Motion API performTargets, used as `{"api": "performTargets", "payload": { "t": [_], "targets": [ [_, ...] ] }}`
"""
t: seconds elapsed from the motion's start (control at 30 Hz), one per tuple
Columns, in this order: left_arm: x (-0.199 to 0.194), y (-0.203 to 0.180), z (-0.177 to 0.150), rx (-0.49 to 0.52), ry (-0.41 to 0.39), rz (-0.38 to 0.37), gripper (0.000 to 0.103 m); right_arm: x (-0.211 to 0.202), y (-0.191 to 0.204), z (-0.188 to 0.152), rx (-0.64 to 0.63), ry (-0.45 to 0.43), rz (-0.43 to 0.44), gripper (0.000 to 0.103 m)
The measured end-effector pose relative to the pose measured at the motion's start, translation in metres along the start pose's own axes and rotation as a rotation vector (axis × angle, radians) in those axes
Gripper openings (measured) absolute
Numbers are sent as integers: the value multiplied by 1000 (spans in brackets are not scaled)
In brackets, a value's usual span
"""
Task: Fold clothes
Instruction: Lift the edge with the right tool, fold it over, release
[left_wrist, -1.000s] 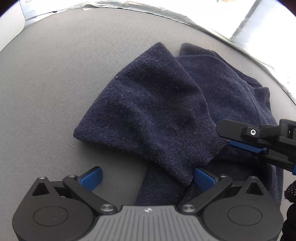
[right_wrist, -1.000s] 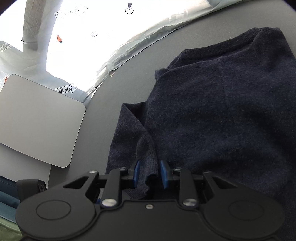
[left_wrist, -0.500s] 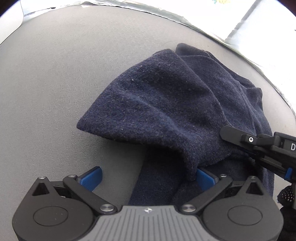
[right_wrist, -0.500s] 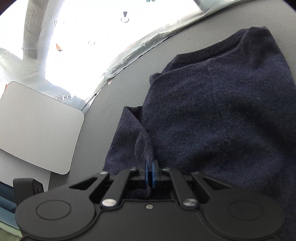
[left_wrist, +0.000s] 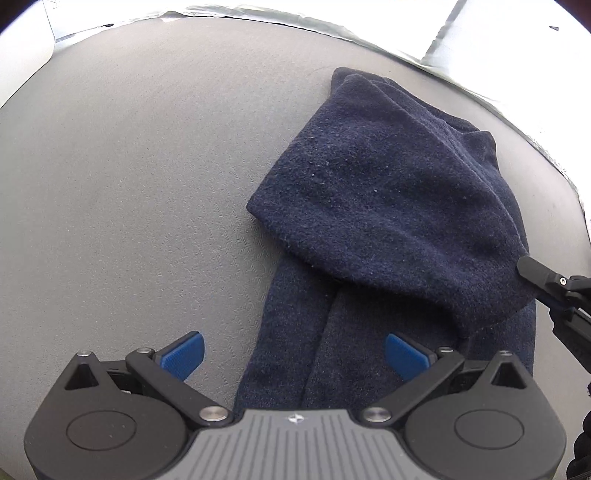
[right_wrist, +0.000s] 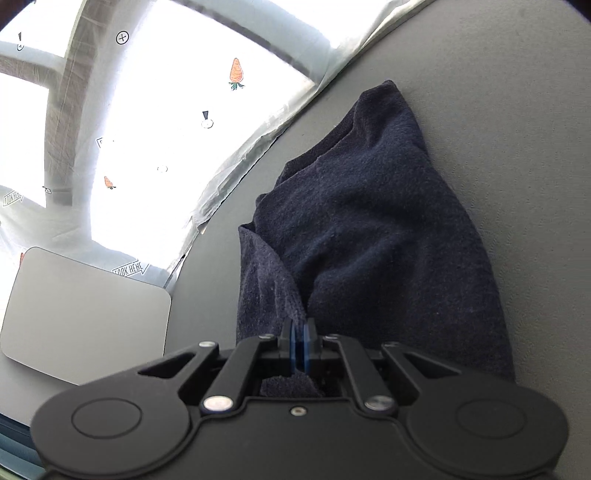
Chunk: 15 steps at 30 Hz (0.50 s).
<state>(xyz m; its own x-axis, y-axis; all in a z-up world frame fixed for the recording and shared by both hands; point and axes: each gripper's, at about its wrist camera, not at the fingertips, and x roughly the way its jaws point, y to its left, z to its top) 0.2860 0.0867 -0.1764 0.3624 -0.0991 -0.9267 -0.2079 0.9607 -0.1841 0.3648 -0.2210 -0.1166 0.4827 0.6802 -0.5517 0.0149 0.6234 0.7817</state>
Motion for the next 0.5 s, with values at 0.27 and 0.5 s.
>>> {"api": "performTargets", "payload": {
  "t": [0.27, 0.5],
  "targets": [
    [-7, 2, -26, 23, 30, -11, 103, -36, -3, -30, 40, -28, -13, 4],
    [-7, 0, -51, 49, 75, -9, 103, -64, -10, -57, 62, -42, -30, 4]
  ]
}}
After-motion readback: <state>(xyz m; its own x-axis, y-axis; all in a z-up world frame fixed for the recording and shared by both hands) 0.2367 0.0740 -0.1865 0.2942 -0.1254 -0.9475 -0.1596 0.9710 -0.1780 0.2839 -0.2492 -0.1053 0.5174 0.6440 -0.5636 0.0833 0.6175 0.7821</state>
